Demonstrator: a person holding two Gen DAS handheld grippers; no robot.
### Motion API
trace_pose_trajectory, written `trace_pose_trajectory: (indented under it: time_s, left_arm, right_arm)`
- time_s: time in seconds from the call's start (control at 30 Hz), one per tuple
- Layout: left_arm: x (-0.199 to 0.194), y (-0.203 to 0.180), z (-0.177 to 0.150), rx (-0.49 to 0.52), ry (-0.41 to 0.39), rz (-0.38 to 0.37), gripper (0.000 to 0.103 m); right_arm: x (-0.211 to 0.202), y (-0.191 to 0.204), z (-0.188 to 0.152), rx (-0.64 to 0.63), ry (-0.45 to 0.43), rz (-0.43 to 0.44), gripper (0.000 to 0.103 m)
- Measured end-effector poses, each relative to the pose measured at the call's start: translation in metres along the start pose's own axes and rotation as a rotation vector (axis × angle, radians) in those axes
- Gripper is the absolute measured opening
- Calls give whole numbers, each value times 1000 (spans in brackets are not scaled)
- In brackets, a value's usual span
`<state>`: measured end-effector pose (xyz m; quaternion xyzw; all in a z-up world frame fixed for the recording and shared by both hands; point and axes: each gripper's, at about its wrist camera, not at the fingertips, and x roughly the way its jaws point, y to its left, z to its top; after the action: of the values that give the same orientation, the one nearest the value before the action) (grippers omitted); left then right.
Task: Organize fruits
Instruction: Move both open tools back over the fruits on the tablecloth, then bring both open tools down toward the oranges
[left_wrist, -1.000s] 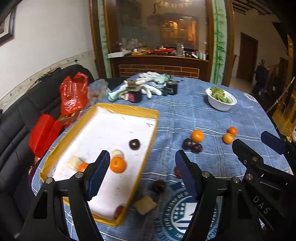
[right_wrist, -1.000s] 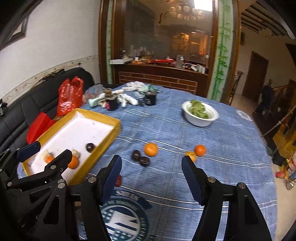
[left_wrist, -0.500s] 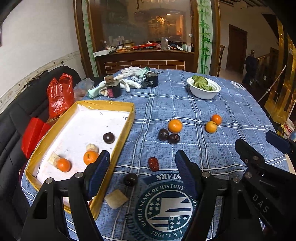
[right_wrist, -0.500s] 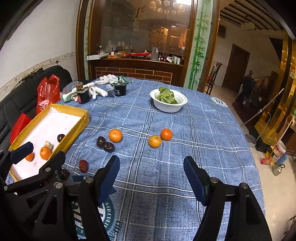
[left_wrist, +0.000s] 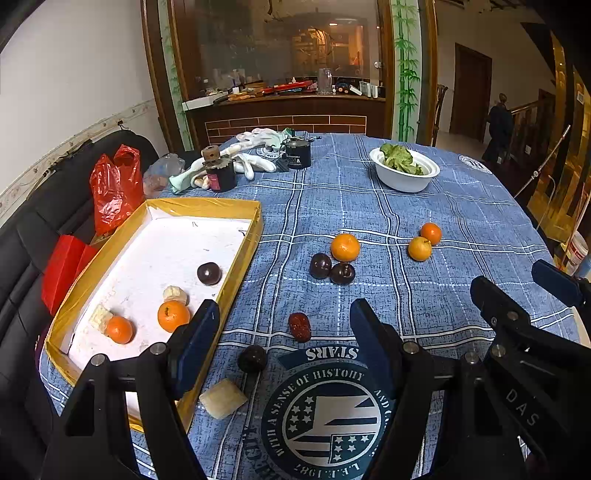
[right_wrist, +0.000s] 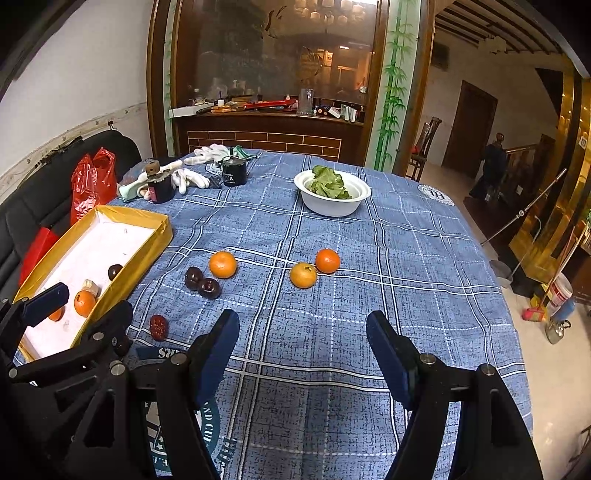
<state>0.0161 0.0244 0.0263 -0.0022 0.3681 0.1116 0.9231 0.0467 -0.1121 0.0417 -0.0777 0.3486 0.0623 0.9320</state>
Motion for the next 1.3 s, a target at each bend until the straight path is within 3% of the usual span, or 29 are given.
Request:
trace_pose_trajectory:
  time_s: [0.97,1.17,1.3]
  left_arm:
    - [24,-3,-3,-4,47,-16,73]
    - [35,22,-9,-72,67,-20,73]
    - [41,18,-10,-50,65,-31,73]
  right_arm:
    - [22,-12,-5,12,40,-8,73]
    - [36,-57,-9,100,82,15,73]
    - [45,-87,-11,169,95,43,73]
